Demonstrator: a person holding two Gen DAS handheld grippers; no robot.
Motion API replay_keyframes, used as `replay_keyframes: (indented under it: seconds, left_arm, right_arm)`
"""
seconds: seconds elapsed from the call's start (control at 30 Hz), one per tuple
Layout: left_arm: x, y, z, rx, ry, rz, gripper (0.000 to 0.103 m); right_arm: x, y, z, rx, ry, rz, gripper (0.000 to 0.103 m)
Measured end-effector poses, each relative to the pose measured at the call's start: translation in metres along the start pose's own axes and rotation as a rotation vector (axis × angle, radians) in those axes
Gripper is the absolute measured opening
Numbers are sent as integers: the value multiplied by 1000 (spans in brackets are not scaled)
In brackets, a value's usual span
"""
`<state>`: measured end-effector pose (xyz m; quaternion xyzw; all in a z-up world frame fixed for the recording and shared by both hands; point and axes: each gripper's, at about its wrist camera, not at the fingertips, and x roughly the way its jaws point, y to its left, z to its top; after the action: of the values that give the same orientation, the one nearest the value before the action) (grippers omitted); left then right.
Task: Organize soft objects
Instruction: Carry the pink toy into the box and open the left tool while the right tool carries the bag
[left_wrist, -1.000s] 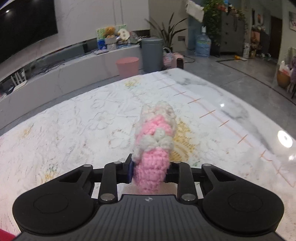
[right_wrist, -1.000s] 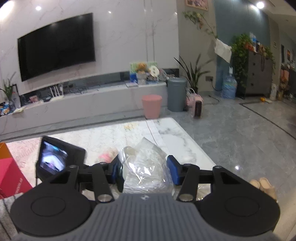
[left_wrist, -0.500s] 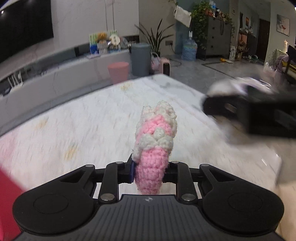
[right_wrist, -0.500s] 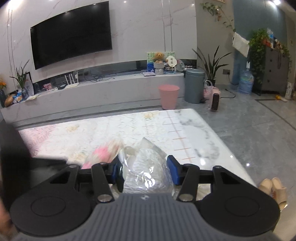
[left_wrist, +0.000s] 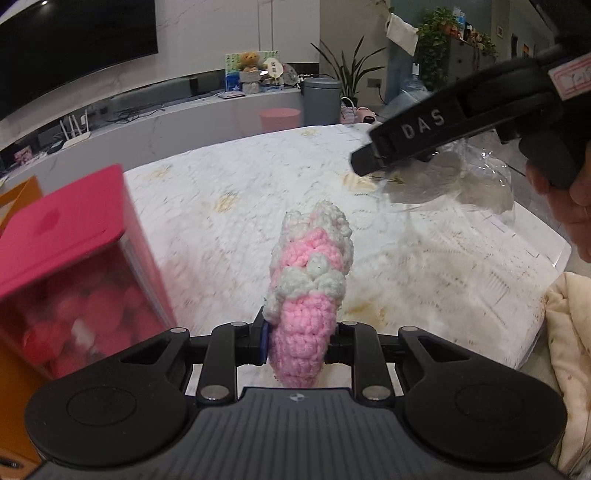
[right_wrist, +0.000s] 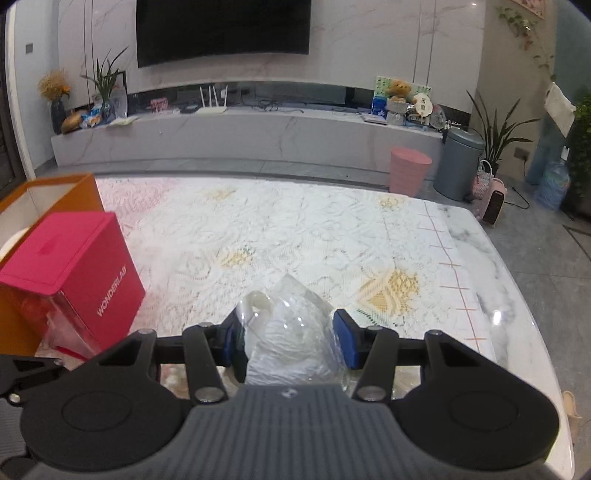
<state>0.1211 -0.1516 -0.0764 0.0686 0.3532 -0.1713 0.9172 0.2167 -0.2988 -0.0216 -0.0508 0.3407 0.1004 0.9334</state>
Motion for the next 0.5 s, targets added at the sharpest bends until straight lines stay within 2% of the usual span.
replay_keyframes:
  seconds: [0.17,0.27,0.4,0.5]
  left_arm:
    - [-5,12,-10,-24,-13,-9,28]
    - [-2,15,-13,-13,13,-11,28]
    - [-3,17,-8,-8,30,-42,28]
    - [-6,23,-2,4,29,-69,28]
  right_arm:
    - [12,5,-4,-20,49,-46,51]
    - [22,12,-8,-51,86,-62,51]
    - [32,15,-11,32,113,-66,52]
    - [39,25,-18,11,149,-135,52]
